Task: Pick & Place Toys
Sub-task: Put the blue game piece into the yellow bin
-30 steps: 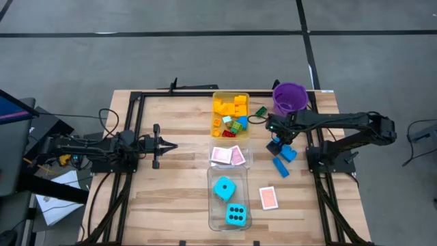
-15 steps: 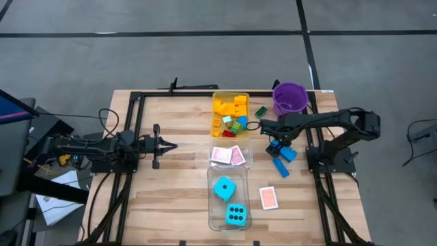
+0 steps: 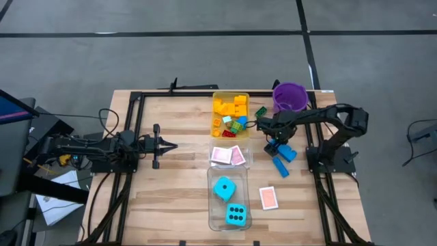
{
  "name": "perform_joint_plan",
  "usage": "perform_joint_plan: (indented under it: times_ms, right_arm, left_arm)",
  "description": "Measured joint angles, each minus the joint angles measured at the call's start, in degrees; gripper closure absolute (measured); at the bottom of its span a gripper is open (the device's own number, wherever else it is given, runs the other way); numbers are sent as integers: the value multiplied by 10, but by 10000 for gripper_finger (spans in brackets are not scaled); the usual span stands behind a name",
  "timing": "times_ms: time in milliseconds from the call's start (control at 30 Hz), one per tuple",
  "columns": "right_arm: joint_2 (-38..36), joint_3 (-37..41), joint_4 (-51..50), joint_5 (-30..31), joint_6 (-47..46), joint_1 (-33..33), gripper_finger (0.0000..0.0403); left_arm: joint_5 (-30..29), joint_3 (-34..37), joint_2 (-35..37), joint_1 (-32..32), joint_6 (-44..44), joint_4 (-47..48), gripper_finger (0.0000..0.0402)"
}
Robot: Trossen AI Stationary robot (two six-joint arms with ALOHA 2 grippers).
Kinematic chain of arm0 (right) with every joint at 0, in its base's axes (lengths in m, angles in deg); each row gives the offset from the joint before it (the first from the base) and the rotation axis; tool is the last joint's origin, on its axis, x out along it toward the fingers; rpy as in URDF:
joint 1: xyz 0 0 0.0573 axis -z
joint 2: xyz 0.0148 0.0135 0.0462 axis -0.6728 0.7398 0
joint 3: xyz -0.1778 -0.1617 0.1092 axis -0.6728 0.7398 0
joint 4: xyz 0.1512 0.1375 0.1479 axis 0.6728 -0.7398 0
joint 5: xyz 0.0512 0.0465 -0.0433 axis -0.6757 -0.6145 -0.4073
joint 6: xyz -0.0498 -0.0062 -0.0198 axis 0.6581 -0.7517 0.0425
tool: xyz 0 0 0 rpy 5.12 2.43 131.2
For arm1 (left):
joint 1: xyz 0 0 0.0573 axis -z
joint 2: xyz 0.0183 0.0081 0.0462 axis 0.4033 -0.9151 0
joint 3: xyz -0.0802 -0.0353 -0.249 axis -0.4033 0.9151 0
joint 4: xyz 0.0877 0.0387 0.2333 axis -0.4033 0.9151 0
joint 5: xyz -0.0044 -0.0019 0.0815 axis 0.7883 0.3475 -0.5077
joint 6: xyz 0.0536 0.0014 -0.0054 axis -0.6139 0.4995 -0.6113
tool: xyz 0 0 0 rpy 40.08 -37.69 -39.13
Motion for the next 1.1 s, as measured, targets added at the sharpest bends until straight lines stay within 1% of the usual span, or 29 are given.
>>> perform_joint_plan:
  times_ms: [167,467,700,800,933,1100]
  right_arm:
    - [7,0,-1,-21,12,8,36]
    - [3,2,-23,-26,12,8,144]
    - [3,3,-35,-30,3,0,147]
    - [-10,5,-34,-27,-2,-4,147]
    - [-51,5,-30,-16,-16,-7,147]
    - [-128,5,-18,-5,-49,-7,147]
  left_arm:
    - [0,0,0,0,0,0,385]
    - [0,0,0,0,0,0,385]
    - [0,0,0,0,0,0,385]
    - [0,0,0,0,0,0,385]
    - [0,0,0,0,0,0,385]
    - [0,0,0,0,0,0,385]
